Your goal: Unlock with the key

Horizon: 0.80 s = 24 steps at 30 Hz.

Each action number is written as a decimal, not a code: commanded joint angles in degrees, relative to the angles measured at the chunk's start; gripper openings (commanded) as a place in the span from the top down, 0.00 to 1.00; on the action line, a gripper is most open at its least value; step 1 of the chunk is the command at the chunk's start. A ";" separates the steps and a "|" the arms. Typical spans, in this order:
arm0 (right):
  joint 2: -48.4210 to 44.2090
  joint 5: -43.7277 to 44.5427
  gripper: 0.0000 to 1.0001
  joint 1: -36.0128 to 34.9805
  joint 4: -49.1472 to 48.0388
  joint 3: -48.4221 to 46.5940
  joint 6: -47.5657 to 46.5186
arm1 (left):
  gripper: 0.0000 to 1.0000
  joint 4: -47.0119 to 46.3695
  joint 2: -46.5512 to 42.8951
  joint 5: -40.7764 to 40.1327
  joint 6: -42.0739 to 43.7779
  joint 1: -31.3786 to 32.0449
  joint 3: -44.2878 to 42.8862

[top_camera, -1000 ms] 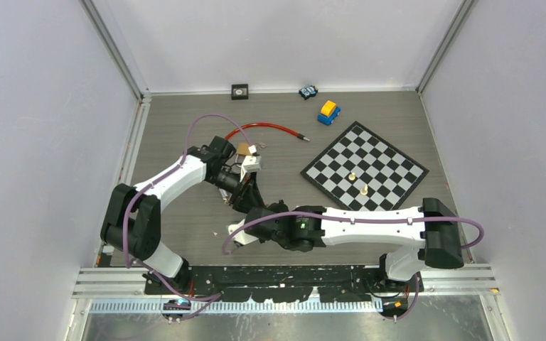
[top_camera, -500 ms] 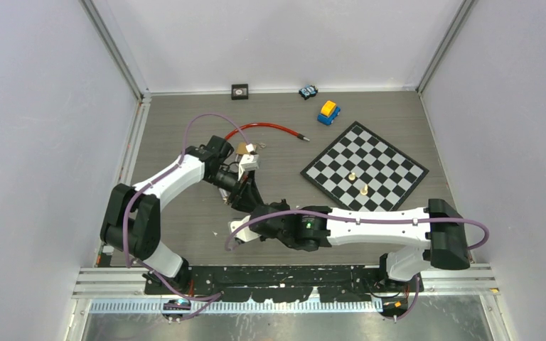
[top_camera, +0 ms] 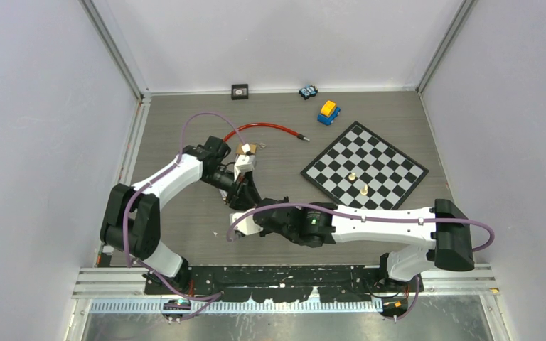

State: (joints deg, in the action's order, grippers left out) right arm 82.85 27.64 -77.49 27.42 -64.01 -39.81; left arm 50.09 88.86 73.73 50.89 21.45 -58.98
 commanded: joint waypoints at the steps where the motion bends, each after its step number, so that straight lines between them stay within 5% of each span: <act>1: -2.57 -3.08 0.99 0.58 -2.61 0.13 2.49 | 1.00 4.91 -1.50 4.46 9.48 -0.27 -0.31; 9: -2.67 -0.83 0.99 0.59 -7.72 2.64 -0.12 | 1.00 9.95 -0.09 6.88 15.30 -0.27 -0.90; 24: -4.77 6.19 0.99 0.32 -26.26 13.52 -2.99 | 1.00 9.06 1.87 11.86 9.77 -4.27 -2.37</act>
State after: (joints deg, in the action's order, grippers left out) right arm 80.09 29.98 -77.52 9.43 -52.97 -42.22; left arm 56.80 91.55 77.43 61.49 18.06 -59.02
